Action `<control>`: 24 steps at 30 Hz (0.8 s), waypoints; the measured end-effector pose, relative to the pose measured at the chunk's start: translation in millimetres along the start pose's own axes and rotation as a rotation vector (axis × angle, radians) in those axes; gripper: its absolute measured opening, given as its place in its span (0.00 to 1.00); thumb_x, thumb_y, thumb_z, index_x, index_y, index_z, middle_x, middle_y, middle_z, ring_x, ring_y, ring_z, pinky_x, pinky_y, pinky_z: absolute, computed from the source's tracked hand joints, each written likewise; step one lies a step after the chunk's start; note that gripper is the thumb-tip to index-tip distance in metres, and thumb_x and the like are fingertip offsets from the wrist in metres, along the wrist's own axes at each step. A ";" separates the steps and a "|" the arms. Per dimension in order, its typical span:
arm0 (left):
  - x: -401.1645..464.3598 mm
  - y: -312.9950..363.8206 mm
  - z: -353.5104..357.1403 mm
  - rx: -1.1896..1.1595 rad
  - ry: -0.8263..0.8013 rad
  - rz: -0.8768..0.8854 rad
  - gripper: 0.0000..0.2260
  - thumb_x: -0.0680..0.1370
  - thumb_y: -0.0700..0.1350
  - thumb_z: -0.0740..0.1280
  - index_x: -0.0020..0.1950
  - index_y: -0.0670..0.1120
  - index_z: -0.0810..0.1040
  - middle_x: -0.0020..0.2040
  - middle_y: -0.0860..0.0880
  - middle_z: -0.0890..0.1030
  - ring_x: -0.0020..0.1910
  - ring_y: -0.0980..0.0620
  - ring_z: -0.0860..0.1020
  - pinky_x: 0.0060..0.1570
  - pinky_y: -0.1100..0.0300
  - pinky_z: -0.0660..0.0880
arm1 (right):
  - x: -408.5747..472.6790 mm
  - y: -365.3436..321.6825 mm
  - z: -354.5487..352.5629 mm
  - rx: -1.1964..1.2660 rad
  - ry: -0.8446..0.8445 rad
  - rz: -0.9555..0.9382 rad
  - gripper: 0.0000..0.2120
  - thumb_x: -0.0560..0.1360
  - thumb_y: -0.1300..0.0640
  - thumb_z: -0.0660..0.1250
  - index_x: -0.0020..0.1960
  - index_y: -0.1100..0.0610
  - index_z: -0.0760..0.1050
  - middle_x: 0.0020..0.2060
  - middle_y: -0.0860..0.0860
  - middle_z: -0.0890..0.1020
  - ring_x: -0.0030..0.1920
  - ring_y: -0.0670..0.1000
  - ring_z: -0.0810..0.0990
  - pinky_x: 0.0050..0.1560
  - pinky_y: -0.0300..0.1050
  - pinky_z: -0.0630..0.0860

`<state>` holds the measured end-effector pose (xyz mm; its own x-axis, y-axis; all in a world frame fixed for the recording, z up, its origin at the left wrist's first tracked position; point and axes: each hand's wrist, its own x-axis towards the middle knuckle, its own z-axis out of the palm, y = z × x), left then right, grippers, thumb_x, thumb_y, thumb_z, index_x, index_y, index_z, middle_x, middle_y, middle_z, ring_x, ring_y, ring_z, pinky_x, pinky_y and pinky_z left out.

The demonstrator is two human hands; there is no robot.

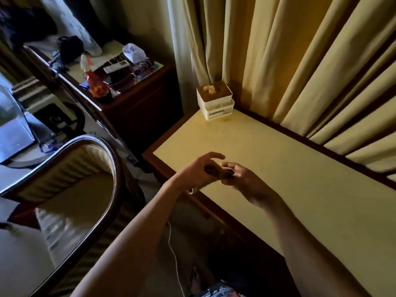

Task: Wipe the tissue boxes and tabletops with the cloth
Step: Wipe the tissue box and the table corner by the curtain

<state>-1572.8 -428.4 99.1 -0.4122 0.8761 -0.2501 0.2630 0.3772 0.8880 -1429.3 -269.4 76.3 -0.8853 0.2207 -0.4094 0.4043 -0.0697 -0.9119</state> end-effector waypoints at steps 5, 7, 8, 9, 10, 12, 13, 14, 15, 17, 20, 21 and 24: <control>83.9 8.2 -49.9 0.226 0.023 0.003 0.27 0.78 0.36 0.71 0.73 0.56 0.70 0.63 0.48 0.80 0.61 0.47 0.80 0.61 0.50 0.80 | 69.3 -15.2 -23.1 -0.033 0.103 -0.120 0.21 0.71 0.48 0.78 0.63 0.50 0.83 0.56 0.48 0.88 0.63 0.50 0.83 0.66 0.56 0.76; 111.9 13.2 -67.9 0.297 0.046 -0.001 0.27 0.78 0.37 0.71 0.73 0.56 0.70 0.63 0.48 0.78 0.61 0.46 0.79 0.59 0.50 0.81 | 95.4 -25.3 -34.8 -0.017 0.096 -0.088 0.18 0.73 0.51 0.79 0.61 0.53 0.85 0.54 0.51 0.89 0.59 0.51 0.85 0.64 0.54 0.76; 123.6 13.5 -75.9 0.322 0.020 0.001 0.27 0.78 0.37 0.71 0.73 0.56 0.70 0.63 0.47 0.78 0.60 0.46 0.79 0.58 0.50 0.81 | 106.4 -28.1 -40.2 -0.007 0.078 -0.070 0.16 0.73 0.53 0.79 0.60 0.56 0.85 0.52 0.52 0.89 0.57 0.51 0.86 0.63 0.53 0.77; 134.9 14.5 -83.1 0.344 -0.017 0.008 0.28 0.78 0.37 0.72 0.74 0.56 0.70 0.62 0.47 0.78 0.59 0.46 0.79 0.57 0.50 0.81 | 118.5 -30.9 -45.9 0.008 0.060 -0.040 0.15 0.74 0.54 0.79 0.59 0.58 0.85 0.51 0.53 0.89 0.55 0.52 0.87 0.63 0.52 0.76; 145.6 16.7 -90.2 0.356 -0.061 0.019 0.28 0.78 0.36 0.72 0.74 0.56 0.70 0.61 0.47 0.78 0.58 0.47 0.80 0.57 0.50 0.82 | 129.8 -35.2 -50.1 0.026 0.035 -0.001 0.16 0.74 0.54 0.79 0.60 0.58 0.84 0.51 0.53 0.89 0.56 0.52 0.87 0.64 0.53 0.76; 168.2 19.7 -100.5 0.360 -0.140 0.049 0.28 0.78 0.38 0.74 0.74 0.55 0.70 0.61 0.48 0.80 0.57 0.49 0.81 0.55 0.53 0.83 | 146.3 -44.9 -57.4 0.096 0.010 0.061 0.25 0.70 0.48 0.81 0.63 0.57 0.83 0.55 0.54 0.88 0.59 0.55 0.86 0.70 0.58 0.75; 178.4 21.6 -102.3 0.362 -0.176 0.068 0.28 0.78 0.38 0.74 0.74 0.55 0.70 0.60 0.48 0.81 0.57 0.49 0.81 0.55 0.55 0.83 | 153.2 -47.1 -60.3 0.096 -0.007 0.072 0.28 0.68 0.44 0.82 0.63 0.56 0.83 0.56 0.54 0.88 0.60 0.56 0.85 0.71 0.59 0.75; 187.6 24.9 -102.8 0.374 -0.213 0.081 0.28 0.78 0.38 0.74 0.74 0.55 0.70 0.60 0.49 0.82 0.57 0.50 0.81 0.54 0.58 0.82 | 159.1 -47.8 -63.8 0.082 -0.013 0.077 0.29 0.67 0.42 0.82 0.63 0.55 0.84 0.56 0.53 0.88 0.60 0.56 0.85 0.71 0.59 0.74; 197.1 27.9 -102.7 0.386 -0.255 0.092 0.29 0.77 0.37 0.74 0.74 0.54 0.70 0.59 0.49 0.82 0.58 0.51 0.81 0.54 0.59 0.81 | 165.2 -47.5 -66.8 0.085 -0.004 0.075 0.26 0.68 0.43 0.82 0.61 0.55 0.84 0.56 0.54 0.88 0.60 0.57 0.86 0.70 0.58 0.75; 220.2 30.6 -104.5 0.411 -0.307 0.111 0.29 0.77 0.35 0.74 0.74 0.55 0.71 0.59 0.50 0.83 0.59 0.52 0.81 0.56 0.61 0.81 | 174.8 -49.1 -73.4 0.118 0.063 0.072 0.18 0.72 0.51 0.80 0.60 0.56 0.85 0.54 0.55 0.88 0.58 0.59 0.86 0.67 0.56 0.79; 252.2 32.1 -108.1 0.413 -0.312 0.141 0.29 0.77 0.36 0.75 0.73 0.56 0.73 0.58 0.53 0.82 0.57 0.56 0.81 0.57 0.66 0.79 | 188.5 -47.2 -74.5 0.260 0.150 0.086 0.18 0.74 0.60 0.77 0.63 0.52 0.84 0.56 0.51 0.88 0.60 0.54 0.85 0.64 0.51 0.80; 262.1 33.7 -110.8 0.422 -0.299 0.162 0.27 0.77 0.38 0.75 0.73 0.55 0.73 0.59 0.53 0.82 0.57 0.56 0.80 0.57 0.68 0.77 | 193.5 -47.2 -73.4 0.326 0.201 0.093 0.20 0.74 0.64 0.75 0.64 0.50 0.83 0.57 0.50 0.88 0.60 0.52 0.85 0.60 0.48 0.81; 295.3 28.5 -130.3 0.528 -0.159 0.222 0.24 0.79 0.47 0.75 0.74 0.53 0.74 0.64 0.52 0.80 0.64 0.54 0.77 0.65 0.59 0.73 | 210.0 -39.4 -67.1 0.439 0.445 0.134 0.22 0.71 0.68 0.74 0.58 0.47 0.84 0.54 0.51 0.88 0.58 0.59 0.86 0.59 0.58 0.83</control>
<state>-1800.7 -198.1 100.8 -0.1725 0.9700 -0.1712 0.7434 0.2422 0.6235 -1615.7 -155.0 28.1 -0.6155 0.5588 -0.5558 0.2891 -0.4960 -0.8188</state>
